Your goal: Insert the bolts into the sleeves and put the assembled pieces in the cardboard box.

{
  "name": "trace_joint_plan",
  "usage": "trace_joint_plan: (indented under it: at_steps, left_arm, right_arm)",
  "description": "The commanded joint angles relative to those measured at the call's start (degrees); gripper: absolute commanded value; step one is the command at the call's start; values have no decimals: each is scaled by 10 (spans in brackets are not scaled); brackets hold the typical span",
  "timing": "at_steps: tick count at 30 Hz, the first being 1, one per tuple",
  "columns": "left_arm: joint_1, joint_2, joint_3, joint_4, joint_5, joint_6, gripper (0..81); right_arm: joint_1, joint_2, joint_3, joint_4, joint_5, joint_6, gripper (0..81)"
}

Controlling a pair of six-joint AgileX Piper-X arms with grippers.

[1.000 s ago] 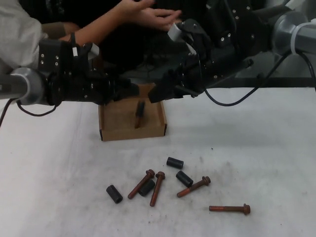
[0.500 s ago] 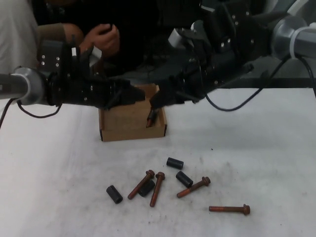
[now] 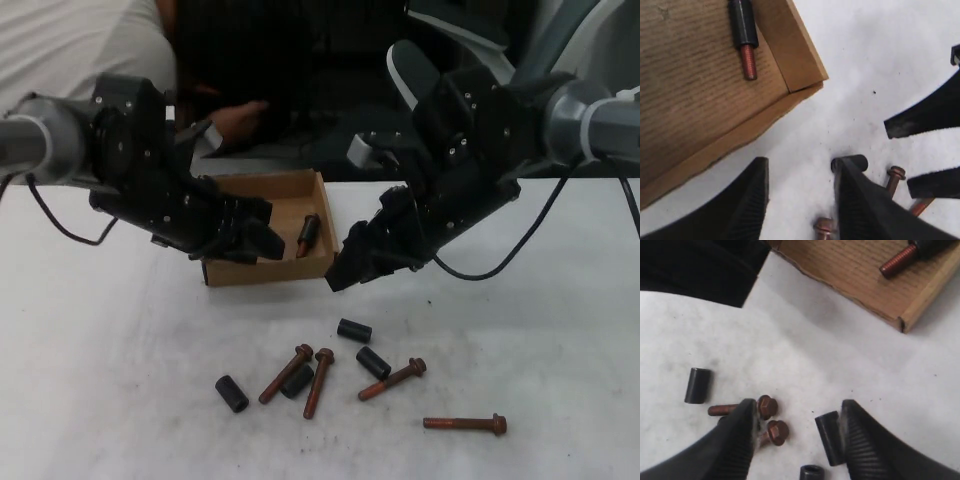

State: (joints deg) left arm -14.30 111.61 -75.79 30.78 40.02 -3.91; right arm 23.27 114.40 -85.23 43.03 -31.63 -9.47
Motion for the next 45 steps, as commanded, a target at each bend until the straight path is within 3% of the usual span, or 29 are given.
trace_joint_plan:
  at_steps: [1, 7, 12, 32, 45]
  left_arm:
    - [-7, -35, -7, 74, -50, 69, 407]
    - [-7, -55, -7, 148, -104, 121, 407]
    - [-9, -62, -7, 171, -103, 121, 407]
    - [-13, -64, -7, 171, -86, 160, 407]
    - [-13, -71, -7, 171, -86, 160, 407]
  right_arm:
    - [1, -3, 1, 12, 16, -41, 481]
    - [1, -3, 1, 60, 91, -182, 481]
    - [-2, -3, 1, 69, 130, -257, 481]
    - [-13, 6, 1, 82, 55, -305, 461]
    - [-9, 44, 0, 99, 56, -345, 456]
